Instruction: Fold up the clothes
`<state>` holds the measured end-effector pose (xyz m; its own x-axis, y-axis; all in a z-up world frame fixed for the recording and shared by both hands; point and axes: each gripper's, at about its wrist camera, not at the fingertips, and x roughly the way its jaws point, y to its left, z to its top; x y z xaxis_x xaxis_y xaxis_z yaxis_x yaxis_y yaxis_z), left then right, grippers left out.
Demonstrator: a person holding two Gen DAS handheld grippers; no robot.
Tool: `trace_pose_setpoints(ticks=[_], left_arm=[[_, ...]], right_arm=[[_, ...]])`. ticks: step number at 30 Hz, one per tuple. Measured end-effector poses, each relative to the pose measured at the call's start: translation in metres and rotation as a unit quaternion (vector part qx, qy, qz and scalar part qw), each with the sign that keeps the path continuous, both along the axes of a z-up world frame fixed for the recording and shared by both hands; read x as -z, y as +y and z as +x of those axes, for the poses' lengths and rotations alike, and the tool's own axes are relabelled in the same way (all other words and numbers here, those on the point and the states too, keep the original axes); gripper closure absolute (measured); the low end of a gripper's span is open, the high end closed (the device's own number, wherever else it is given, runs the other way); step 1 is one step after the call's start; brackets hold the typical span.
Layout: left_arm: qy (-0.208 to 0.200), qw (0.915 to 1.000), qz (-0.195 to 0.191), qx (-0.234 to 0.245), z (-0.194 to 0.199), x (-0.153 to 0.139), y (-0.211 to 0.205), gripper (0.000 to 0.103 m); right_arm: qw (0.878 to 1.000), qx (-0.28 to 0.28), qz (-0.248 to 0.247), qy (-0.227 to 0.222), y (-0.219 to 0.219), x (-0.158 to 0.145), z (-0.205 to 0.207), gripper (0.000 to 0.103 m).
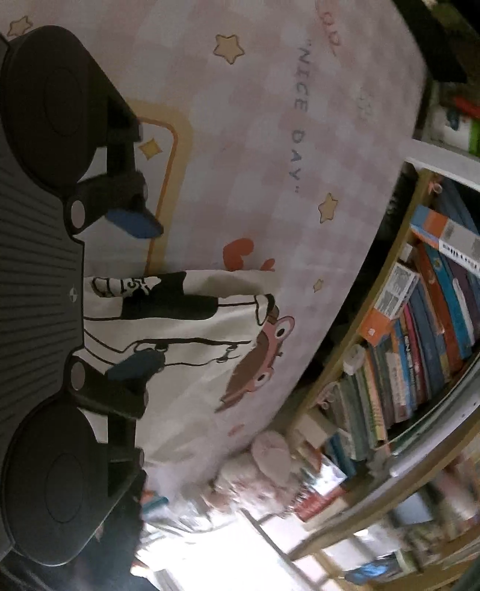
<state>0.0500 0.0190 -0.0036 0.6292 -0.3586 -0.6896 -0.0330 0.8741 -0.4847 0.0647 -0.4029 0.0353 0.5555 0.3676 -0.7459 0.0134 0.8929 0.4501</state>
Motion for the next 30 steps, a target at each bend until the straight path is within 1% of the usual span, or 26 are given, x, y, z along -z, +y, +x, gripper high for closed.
trace_pose_setpoints(ticks=[1, 3, 5, 7, 10, 12, 13, 16, 18, 19, 20, 21, 22, 24, 25, 26, 27, 28, 29, 30], left_arm=[[0.008, 1.0, 0.002, -0.001, 0.002, 0.002, -0.001, 0.028], [0.024, 0.9997, 0.002, -0.006, 0.005, 0.008, -0.003, 0.028], [0.039, 0.9992, -0.009, -0.009, 0.009, 0.015, -0.004, 0.026], [0.032, 0.9991, -0.026, -0.01, 0.012, 0.018, -0.004, 0.026], [0.035, 0.9972, -0.062, -0.021, 0.017, 0.023, 0.0, 0.027], [0.035, 0.9954, -0.084, -0.03, 0.02, 0.025, 0.003, 0.029], [0.035, 0.9941, -0.096, -0.035, 0.02, 0.027, 0.004, 0.031], [0.04, 0.9921, -0.11, -0.046, 0.024, 0.031, -0.001, 0.054], [0.044, 0.9913, -0.114, -0.051, 0.026, 0.033, -0.005, 0.065], [0.044, 0.9921, -0.107, -0.047, 0.026, 0.033, -0.008, 0.072], [0.041, 0.9935, -0.098, -0.041, 0.026, 0.03, -0.012, 0.08], [0.027, 0.9962, -0.077, -0.028, 0.024, 0.023, -0.017, 0.084], [0.012, 0.9987, -0.047, -0.013, 0.022, 0.015, -0.025, 0.085], [-0.01, 0.9997, 0.014, 0.017, 0.017, 0.001, -0.04, 0.086], [-0.012, 0.999, 0.033, 0.026, 0.016, -0.002, -0.044, 0.086], [-0.012, 0.9984, 0.045, 0.032, 0.016, -0.003, -0.047, 0.085], [-0.003, 0.9988, 0.039, 0.03, 0.017, -0.001, -0.044, 0.085], [0.006, 0.9992, 0.029, 0.026, 0.018, 0.002, -0.04, 0.084], [0.016, 0.9997, 0.005, 0.017, 0.019, 0.006, -0.033, 0.081], [0.025, 0.9994, -0.02, 0.008, 0.021, 0.01, -0.025, 0.08]], right_arm=[[1.0, 0.002, 0.007, 0.004, -0.002, 0.001, 0.001, 0.048], [1.0, 0.006, 0.023, 0.018, -0.006, 0.004, 0.003, 0.044], [0.998, 0.011, 0.043, 0.041, -0.009, 0.01, 0.007, 0.042], [0.996, 0.015, 0.059, 0.062, -0.009, 0.016, 0.012, 0.042], [0.995, 0.024, 0.068, 0.073, -0.008, 0.022, 0.016, 0.042], [0.994, 0.027, 0.078, 0.077, -0.007, 0.025, 0.019, 0.044], [0.993, 0.027, 0.083, 0.078, -0.006, 0.026, 0.021, 0.044], [0.993, 0.022, 0.081, 0.078, -0.001, 0.027, 0.027, 0.051], [0.994, 0.016, 0.072, 0.077, 0.004, 0.027, 0.03, 0.064], [0.995, 0.011, 0.064, 0.073, 0.008, 0.026, 0.03, 0.067], [0.997, 0.004, 0.05, 0.061, 0.011, 0.023, 0.028, 0.076], [0.999, -0.006, 0.031, 0.043, 0.016, 0.018, 0.025, 0.083], [1.0, -0.017, 0.011, 0.023, 0.021, 0.012, 0.021, 0.085], [0.998, -0.046, -0.037, -0.022, 0.033, 0.0, 0.011, 0.088], [0.996, -0.058, -0.057, -0.042, 0.038, -0.004, 0.005, 0.088], [0.995, -0.064, -0.063, -0.051, 0.04, -0.006, 0.002, 0.088], [0.994, -0.068, -0.065, -0.055, 0.04, -0.007, 0.0, 0.088], [0.995, -0.066, -0.056, -0.043, 0.037, -0.004, 0.001, 0.088], [0.997, -0.06, -0.043, -0.026, 0.033, 0.0, 0.004, 0.087], [0.998, -0.049, -0.026, -0.007, 0.026, 0.004, 0.007, 0.084]])
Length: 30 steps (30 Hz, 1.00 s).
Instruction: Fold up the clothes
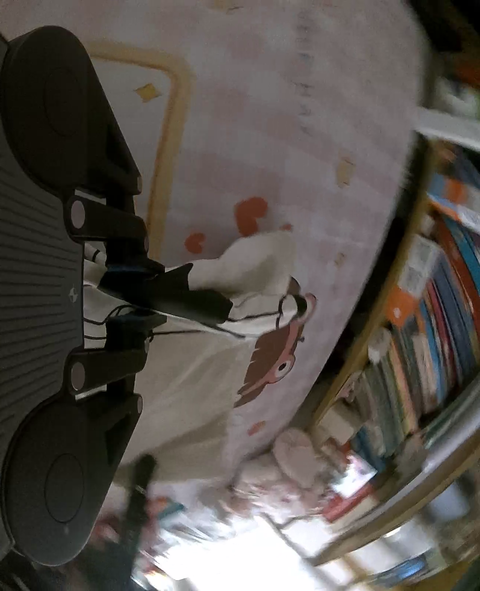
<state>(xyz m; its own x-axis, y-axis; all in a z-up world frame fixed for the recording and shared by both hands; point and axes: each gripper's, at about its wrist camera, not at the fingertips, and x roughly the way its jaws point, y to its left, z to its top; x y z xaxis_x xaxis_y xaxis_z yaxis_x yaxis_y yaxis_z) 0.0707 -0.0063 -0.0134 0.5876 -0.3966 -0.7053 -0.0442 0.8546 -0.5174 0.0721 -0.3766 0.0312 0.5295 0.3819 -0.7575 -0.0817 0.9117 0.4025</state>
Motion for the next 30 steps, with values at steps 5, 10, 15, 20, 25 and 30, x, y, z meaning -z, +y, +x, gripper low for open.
trace_pose_setpoints(ticks=[5, 10, 15, 20, 25, 30], left_arm=[[0.037, 0.9964, -0.073, -0.023, 0.004, 0.015, 0.023, 0.059], [0.036, 0.9921, -0.116, -0.033, 0.003, 0.025, 0.026, 0.052], [0.033, 0.9953, -0.088, -0.02, 0.008, 0.021, 0.012, 0.065], [0.001, 0.9996, -0.025, 0.014, -0.001, 0.001, -0.001, 0.084], [0.022, 0.9987, -0.035, 0.03, -0.011, -0.004, 0.005, 0.084], [0.047, 0.9967, -0.054, 0.038, -0.033, -0.003, 0.011, 0.083]], right_arm=[[0.994, 0.051, 0.07, 0.059, -0.027, 0.012, 0.008, 0.064], [0.99, 0.06, 0.09, 0.089, -0.03, 0.021, 0.012, 0.056], [0.995, 0.032, 0.062, 0.078, -0.013, 0.018, 0.016, 0.069], [0.998, -0.035, -0.045, -0.011, 0.016, -0.009, -0.002, 0.086], [0.999, -0.036, -0.022, 0.001, 0.007, -0.013, -0.015, 0.086], [0.998, -0.023, 0.025, 0.059, -0.008, -0.007, -0.03, 0.086]])
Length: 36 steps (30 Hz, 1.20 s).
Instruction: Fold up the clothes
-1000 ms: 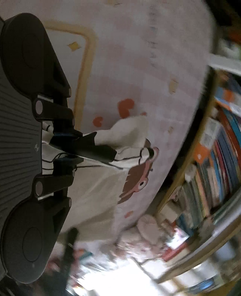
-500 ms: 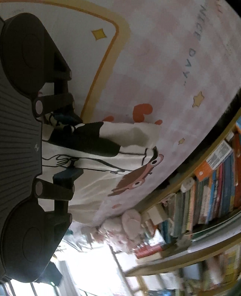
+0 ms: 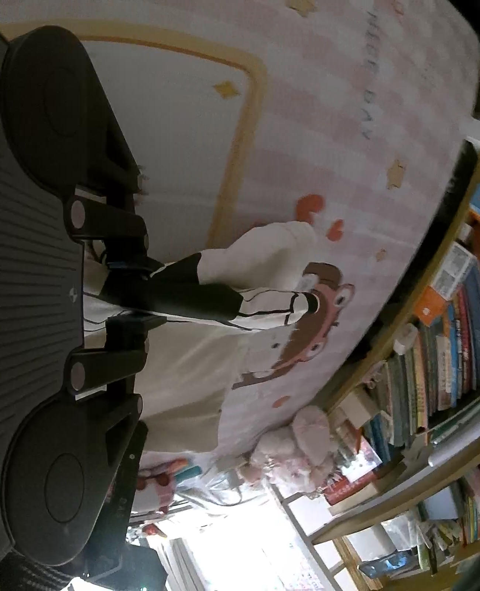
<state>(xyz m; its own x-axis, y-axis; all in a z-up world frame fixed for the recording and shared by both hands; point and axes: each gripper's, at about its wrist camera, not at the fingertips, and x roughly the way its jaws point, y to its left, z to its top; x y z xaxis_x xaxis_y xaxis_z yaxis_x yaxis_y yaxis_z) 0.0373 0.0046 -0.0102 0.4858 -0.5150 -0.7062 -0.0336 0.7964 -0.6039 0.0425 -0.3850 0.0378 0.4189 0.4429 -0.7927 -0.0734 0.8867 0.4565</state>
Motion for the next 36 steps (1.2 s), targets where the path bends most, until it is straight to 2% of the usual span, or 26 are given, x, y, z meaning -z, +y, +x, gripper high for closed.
trace_pose_setpoints(ticks=[3, 4, 5, 6, 8, 11, 14, 16, 19, 21, 23, 28, 36], left_arm=[[0.014, 0.9998, -0.012, -0.003, -0.009, 0.008, 0.004, 0.079], [0.016, 0.9998, -0.009, -0.004, -0.01, 0.009, 0.004, 0.071], [0.02, 0.9998, -0.002, -0.006, -0.009, 0.011, 0.004, 0.063], [0.022, 0.9997, 0.008, -0.004, -0.008, 0.011, 0.003, 0.06], [0.02, 0.9996, 0.017, 0.002, -0.006, 0.011, 0.001, 0.056], [0.013, 0.9999, 0.006, 0.006, -0.003, 0.014, 0.001, 0.054], [0.011, 0.9998, -0.016, -0.003, 0.0, 0.017, 0.001, 0.057], [0.005, 0.9999, -0.012, 0.003, 0.002, 0.017, -0.003, 0.058], [0.0, 0.9999, 0.004, 0.013, 0.002, 0.017, -0.011, 0.07], [-0.001, 1.0, 0.001, 0.007, 0.0, 0.016, -0.011, 0.076], [-0.006, 1.0, 0.0, -0.004, -0.004, 0.013, -0.011, 0.082], [-0.023, 0.9997, -0.001, -0.007, -0.013, -0.001, -0.013, 0.084], [-0.051, 0.9986, -0.001, -0.018, -0.023, -0.021, -0.024, 0.084]], right_arm=[[1.0, 0.006, 0.017, 0.021, -0.006, 0.003, -0.012, 0.083], [0.999, 0.011, 0.02, 0.026, -0.008, 0.005, -0.014, 0.08], [0.999, 0.018, 0.022, 0.03, -0.01, 0.007, -0.015, 0.072], [0.999, 0.024, 0.024, 0.034, -0.012, 0.009, -0.015, 0.066], [0.998, 0.034, 0.029, 0.041, -0.014, 0.013, -0.014, 0.063], [0.998, 0.037, 0.041, 0.043, -0.015, 0.017, -0.01, 0.058], [0.998, 0.031, 0.046, 0.036, -0.012, 0.018, -0.005, 0.058], [0.999, 0.015, 0.037, 0.029, -0.004, 0.017, -0.002, 0.062], [1.0, -0.006, 0.016, 0.015, 0.007, 0.016, 0.0, 0.071], [1.0, -0.014, 0.006, 0.001, 0.01, 0.013, -0.003, 0.079], [1.0, -0.019, 0.002, -0.016, 0.01, 0.009, -0.007, 0.083], [0.999, -0.02, 0.0, -0.048, 0.007, -0.008, -0.015, 0.084], [0.997, -0.031, 0.005, -0.066, -0.005, -0.027, -0.018, 0.084]])
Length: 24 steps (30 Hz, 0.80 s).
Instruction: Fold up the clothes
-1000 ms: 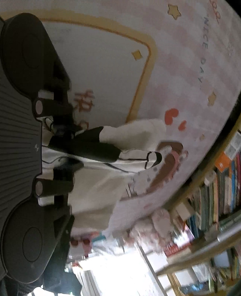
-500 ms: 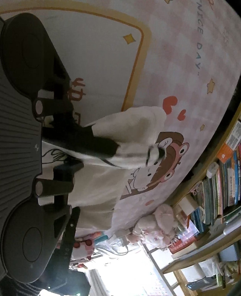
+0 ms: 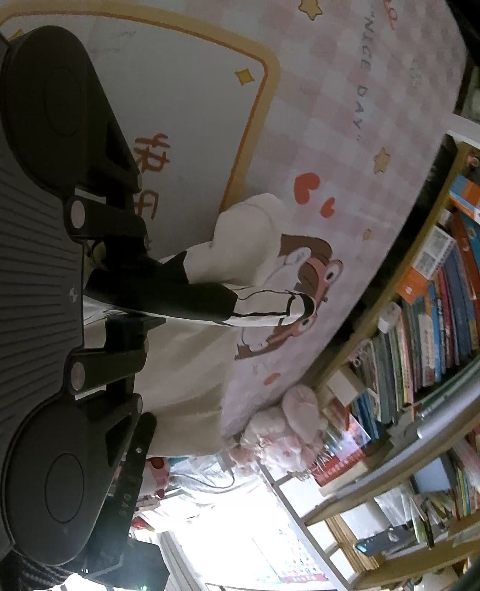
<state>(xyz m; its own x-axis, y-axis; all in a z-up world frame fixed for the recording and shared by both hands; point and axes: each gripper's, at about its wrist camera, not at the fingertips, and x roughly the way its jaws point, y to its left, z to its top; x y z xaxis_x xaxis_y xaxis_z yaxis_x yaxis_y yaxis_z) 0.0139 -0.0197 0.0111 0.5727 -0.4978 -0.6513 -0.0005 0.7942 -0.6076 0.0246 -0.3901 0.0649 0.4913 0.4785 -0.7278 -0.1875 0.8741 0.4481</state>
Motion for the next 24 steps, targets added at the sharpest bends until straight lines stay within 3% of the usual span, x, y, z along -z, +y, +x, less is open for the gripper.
trace_pose_setpoints(ticks=[24], left_arm=[[-0.022, 0.9997, 0.006, -0.008, -0.02, -0.029, -0.04, 0.084]], right_arm=[[0.999, -0.014, 0.017, -0.03, -0.042, -0.019, -0.019, 0.084]])
